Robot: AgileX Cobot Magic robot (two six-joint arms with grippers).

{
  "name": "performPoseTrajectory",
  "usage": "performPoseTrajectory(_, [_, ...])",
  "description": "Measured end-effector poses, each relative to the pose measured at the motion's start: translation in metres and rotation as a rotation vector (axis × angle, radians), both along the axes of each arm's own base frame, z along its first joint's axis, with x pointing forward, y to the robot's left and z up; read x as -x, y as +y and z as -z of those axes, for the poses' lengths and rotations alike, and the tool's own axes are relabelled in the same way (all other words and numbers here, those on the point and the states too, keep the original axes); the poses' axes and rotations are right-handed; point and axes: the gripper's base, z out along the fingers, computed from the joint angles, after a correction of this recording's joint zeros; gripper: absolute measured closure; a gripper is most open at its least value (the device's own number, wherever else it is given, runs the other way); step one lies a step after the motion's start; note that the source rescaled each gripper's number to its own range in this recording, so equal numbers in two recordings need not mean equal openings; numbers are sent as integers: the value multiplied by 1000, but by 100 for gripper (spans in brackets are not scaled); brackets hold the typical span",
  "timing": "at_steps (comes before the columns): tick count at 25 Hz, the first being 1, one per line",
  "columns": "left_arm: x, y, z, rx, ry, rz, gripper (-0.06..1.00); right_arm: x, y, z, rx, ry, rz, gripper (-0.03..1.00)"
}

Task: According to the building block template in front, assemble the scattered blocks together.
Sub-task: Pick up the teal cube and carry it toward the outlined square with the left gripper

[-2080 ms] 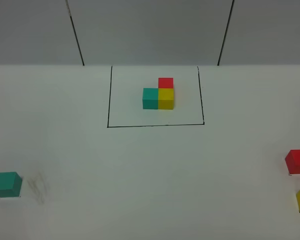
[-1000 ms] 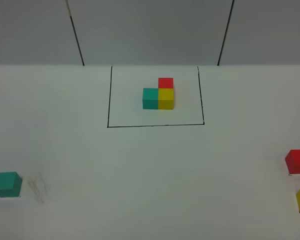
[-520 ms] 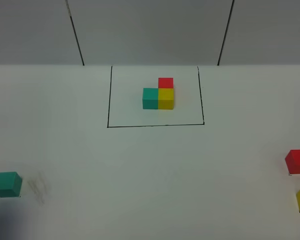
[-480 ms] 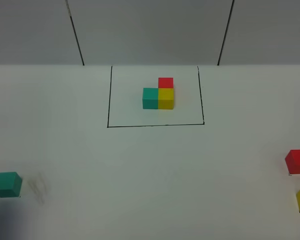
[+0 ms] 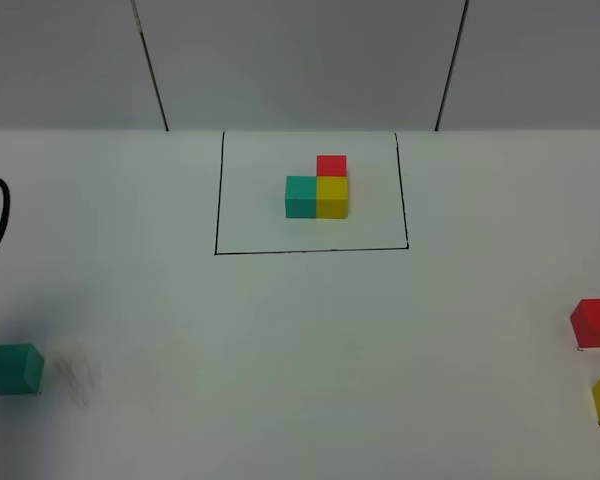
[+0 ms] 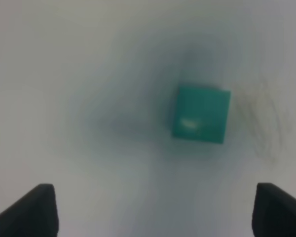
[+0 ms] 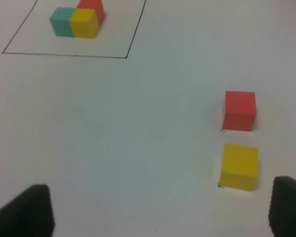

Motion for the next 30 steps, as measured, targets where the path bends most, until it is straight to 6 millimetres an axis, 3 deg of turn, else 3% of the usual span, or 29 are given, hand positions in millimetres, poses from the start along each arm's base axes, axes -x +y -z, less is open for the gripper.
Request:
performPoseTrajectory(9, [-26,-1,37,25,42,6,14,0,0,0,0,0,0,21])
performPoseTrajectory(17, [-31,-2,80,38,59,22,14,0,0,0,0,0,0,21])
performPoseTrajectory(30, [-45,-3,119,52,80,31,14,0,0,0,0,0,0,21])
